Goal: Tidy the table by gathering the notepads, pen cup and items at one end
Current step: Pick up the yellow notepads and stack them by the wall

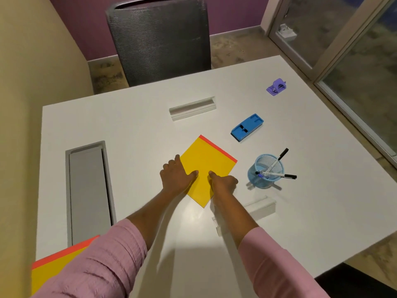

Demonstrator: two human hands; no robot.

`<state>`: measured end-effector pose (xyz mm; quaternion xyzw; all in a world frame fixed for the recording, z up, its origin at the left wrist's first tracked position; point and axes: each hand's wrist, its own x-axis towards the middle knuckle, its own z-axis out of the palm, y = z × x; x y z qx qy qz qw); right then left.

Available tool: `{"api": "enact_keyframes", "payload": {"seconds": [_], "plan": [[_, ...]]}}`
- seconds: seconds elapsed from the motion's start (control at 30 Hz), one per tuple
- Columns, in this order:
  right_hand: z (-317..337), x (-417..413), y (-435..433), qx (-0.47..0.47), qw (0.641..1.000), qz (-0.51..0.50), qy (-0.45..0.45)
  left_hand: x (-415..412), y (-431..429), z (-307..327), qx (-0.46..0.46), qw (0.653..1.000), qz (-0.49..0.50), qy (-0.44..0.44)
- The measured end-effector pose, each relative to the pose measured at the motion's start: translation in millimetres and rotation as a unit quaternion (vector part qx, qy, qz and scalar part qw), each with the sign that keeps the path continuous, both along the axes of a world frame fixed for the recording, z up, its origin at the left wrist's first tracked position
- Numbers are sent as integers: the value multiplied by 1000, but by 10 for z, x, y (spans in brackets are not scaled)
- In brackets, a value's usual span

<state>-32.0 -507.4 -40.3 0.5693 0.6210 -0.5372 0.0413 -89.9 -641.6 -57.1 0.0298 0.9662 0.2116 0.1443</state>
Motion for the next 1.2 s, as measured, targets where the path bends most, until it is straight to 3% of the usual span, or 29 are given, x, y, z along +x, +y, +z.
{"api": "enact_keyframes", "payload": {"seconds": [0.2,0.43,0.63,0.8,1.03,1.2], "plan": [[-49,91,85,-106,994,-19,-1,-10,-16,-63,-12,997,56,-52],[21,123,-37,-126,990,-10,67,30,-231,10,10,991,92,-95],[109,294,-315,-157,981,47,102,317,-661,233,-15,995,84,-41],[271,432,-683,-186,967,107,141,600,-1173,448,39,988,145,-41],[384,679,-1344,-173,950,213,148,1157,-1887,663,166,945,279,-35],[443,955,-1868,-152,933,289,153,1603,-2415,703,166,926,336,-44]]}}
